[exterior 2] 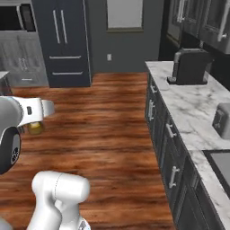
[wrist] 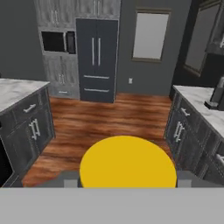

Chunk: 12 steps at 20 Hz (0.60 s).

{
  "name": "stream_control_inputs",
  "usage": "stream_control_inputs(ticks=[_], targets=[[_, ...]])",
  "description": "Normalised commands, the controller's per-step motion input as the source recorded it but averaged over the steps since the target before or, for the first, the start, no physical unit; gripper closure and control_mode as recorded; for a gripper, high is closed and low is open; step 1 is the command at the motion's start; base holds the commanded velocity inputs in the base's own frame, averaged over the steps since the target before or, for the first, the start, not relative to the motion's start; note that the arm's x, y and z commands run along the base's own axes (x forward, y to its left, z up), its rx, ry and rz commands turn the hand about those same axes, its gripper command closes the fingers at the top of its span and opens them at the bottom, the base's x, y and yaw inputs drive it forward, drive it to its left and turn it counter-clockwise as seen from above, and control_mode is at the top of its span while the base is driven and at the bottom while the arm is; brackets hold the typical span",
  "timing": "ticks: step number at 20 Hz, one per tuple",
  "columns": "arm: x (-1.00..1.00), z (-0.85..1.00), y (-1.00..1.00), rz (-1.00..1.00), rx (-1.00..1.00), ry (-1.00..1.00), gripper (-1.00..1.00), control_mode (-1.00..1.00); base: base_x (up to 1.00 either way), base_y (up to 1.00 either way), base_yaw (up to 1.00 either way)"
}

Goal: Collect the turmeric, ketchup, and shaker from the cabinet and place them next to the stove.

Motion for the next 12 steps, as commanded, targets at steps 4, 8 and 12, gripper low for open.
stream_control_inputs(ticks=[4, 8, 12], targets=[[0.00, 0.00, 0.00, 0.00, 0.00, 0.00, 1.00, 1.00, 0.28, 0.29, 0.53], [0.00, 0.00, 0.00, 0.00, 0.00, 0.00, 1.00, 1.00, 0.53, 0.18, 0.51], [0.00, 0.00, 0.00, 0.00, 0.00, 0.00, 1.00, 1.00, 0.79, 0.01, 0.43]])
